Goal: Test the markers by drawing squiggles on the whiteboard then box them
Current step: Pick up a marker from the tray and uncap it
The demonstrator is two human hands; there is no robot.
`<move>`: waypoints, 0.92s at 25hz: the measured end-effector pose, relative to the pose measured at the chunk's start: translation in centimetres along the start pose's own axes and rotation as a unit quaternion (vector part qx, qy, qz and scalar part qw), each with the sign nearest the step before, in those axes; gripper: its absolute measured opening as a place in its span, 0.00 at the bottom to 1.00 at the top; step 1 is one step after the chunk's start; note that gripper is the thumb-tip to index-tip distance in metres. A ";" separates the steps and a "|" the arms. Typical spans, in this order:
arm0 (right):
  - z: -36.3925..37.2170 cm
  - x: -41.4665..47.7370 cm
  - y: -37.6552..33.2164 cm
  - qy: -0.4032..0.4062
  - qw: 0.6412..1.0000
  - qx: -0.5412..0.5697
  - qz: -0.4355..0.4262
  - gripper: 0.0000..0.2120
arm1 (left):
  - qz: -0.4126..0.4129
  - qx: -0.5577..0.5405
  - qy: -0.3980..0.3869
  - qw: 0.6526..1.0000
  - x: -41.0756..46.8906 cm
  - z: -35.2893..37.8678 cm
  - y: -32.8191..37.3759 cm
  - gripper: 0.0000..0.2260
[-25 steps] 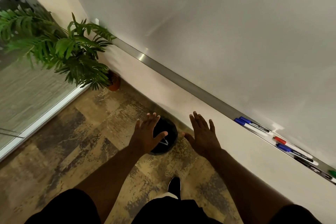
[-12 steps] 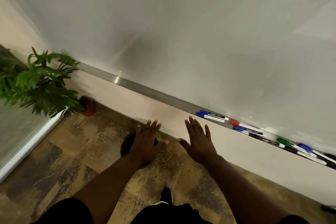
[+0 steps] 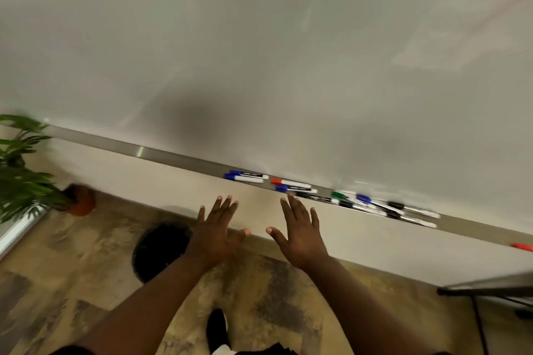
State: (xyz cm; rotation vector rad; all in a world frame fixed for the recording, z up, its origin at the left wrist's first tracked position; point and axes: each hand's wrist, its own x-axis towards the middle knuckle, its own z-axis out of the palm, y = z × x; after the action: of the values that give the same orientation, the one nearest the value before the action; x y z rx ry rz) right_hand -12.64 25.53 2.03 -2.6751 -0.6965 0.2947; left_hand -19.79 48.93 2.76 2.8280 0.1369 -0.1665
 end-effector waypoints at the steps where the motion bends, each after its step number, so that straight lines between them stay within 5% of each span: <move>1: -0.6 -1.3 1.8 0.006 1.000 0.004 0.010 0.39 | 0.006 0.004 -0.001 1.000 0.0 0.8 2.2 0.40; 16: -7.0 -13.7 22.0 0.098 0.977 0.044 0.183 0.32 | 0.133 -0.024 -0.067 0.989 6.0 7.7 24.6 0.41; 23: -9.8 -12.7 30.5 0.094 0.968 0.006 0.233 0.29 | 0.200 -0.015 -0.093 0.975 13.3 10.8 32.4 0.33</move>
State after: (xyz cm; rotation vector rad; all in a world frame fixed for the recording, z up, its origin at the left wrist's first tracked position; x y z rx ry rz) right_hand -7.64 -8.57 0.44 -2.7772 -0.0004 0.1572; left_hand -4.12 15.88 0.37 2.7215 -0.4644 -0.3305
